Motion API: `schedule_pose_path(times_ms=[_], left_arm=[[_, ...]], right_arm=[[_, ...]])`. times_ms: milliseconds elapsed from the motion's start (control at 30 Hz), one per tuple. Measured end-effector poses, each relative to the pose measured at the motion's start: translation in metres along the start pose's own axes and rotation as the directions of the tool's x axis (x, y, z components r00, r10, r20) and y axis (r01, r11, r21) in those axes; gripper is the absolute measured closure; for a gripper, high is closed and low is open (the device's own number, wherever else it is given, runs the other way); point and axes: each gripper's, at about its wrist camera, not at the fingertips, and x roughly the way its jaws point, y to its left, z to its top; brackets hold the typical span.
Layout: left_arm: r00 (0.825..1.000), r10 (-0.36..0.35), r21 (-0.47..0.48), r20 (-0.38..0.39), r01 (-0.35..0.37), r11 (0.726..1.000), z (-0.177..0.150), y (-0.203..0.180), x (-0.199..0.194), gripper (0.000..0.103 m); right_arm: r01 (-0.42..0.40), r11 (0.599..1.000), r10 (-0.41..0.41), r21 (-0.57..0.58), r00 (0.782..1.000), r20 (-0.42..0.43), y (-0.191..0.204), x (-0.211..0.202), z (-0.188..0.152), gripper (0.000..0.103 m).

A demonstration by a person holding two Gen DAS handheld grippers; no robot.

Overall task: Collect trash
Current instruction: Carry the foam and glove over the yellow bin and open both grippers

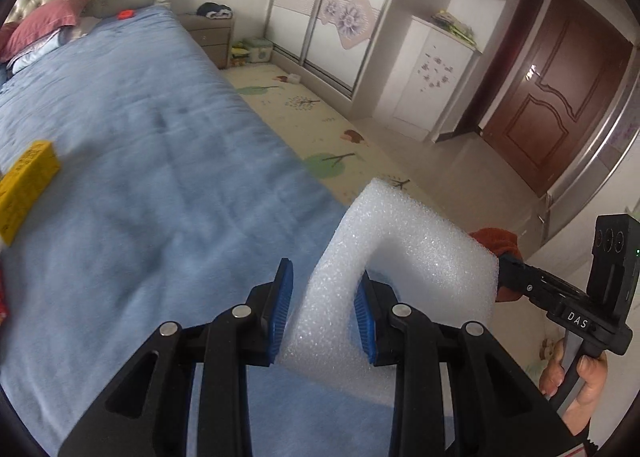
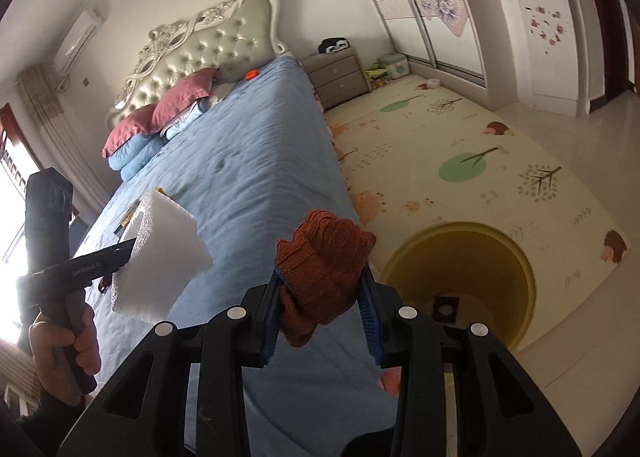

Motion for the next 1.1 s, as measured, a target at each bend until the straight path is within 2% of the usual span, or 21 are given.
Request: schedule_pose_path(times_ms=[267, 567, 667, 833, 967, 1100], left_arm=[[0.985, -0.077, 0.068, -0.155, 0.089, 0.994, 0.026, -0.067, 0.081, 0.072], [0.957, -0.070, 0.077, -0.281, 0.095, 0.993, 0.042, -0.104, 0.162, 0.072], [0.943, -0.039, 0.080, -0.329, 0.069, 0.994, 0.049, -0.110, 0.185, 0.072], [0.910, 0.018, 0.137, -0.415, 0.043, 0.990, 0.050, -0.113, 0.211, 0.072], [0.887, 0.039, 0.169, -0.461, 0.044, 0.985, 0.046, -0.114, 0.226, 0.072], [0.865, 0.032, 0.153, -0.500, 0.052, 0.987, 0.041, -0.110, 0.236, 0.072]], right_arm=[[0.092, 0.991, -0.091, 0.101, 0.996, -0.013, -0.076, -0.020, -0.010, 0.068], [0.142, 0.977, -0.136, 0.160, 0.990, -0.047, -0.128, -0.005, -0.011, 0.067], [0.153, 0.973, -0.141, 0.174, 0.987, -0.077, -0.143, 0.007, -0.011, 0.067], [0.164, 0.972, -0.141, 0.170, 0.980, -0.138, -0.157, 0.030, -0.011, 0.066], [0.167, 0.974, -0.140, 0.155, 0.975, -0.170, -0.161, 0.043, -0.010, 0.066], [0.176, 0.974, -0.147, 0.145, 0.970, -0.195, -0.165, 0.056, -0.010, 0.066]])
